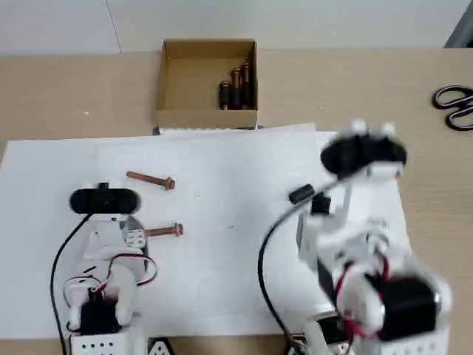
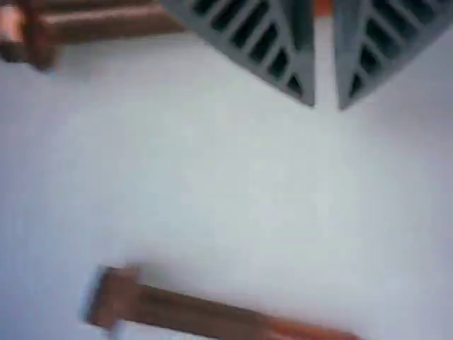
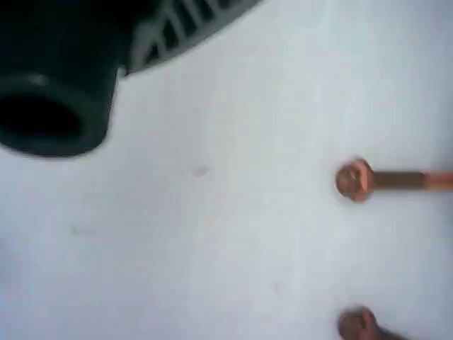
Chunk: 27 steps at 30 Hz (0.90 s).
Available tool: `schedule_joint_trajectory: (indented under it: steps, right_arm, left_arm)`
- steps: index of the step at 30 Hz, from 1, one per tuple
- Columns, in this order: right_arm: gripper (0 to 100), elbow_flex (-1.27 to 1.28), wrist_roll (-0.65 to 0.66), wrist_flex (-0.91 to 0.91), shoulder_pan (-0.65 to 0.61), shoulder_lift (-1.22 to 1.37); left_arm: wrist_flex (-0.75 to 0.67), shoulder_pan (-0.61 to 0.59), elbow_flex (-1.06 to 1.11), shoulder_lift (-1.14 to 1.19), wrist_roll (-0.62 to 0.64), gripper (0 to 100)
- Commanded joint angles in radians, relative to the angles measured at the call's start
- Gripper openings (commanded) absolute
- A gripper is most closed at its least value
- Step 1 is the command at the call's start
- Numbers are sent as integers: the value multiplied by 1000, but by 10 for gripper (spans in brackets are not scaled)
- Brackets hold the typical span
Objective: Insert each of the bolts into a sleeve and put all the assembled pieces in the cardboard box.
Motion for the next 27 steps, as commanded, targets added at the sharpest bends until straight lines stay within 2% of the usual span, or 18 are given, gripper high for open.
schedule_joint_trajectory:
  steps: [1, 7, 12, 17, 22, 27]
  right_arm:
    - [4, 184, 5, -64, 15, -176]
    - [4, 322, 2, -124, 35, -358]
    - [4, 367, -17, -163, 136, -367]
    - [4, 376, -18, -163, 206, -378]
    - [4, 376, -18, -163, 219, -371]
    - [4, 394, -18, -163, 222, -377]
  left_arm:
    - [44, -72, -131, -5, -18, 6]
    - [245, -72, -390, -2, -20, 6]
    - [304, -72, -561, 77, -20, 6]
    - [308, -51, -803, 411, -20, 6]
    - [425, 28, -1139, 799, -21, 6]
    - [588, 129, -1359, 1077, -187, 6]
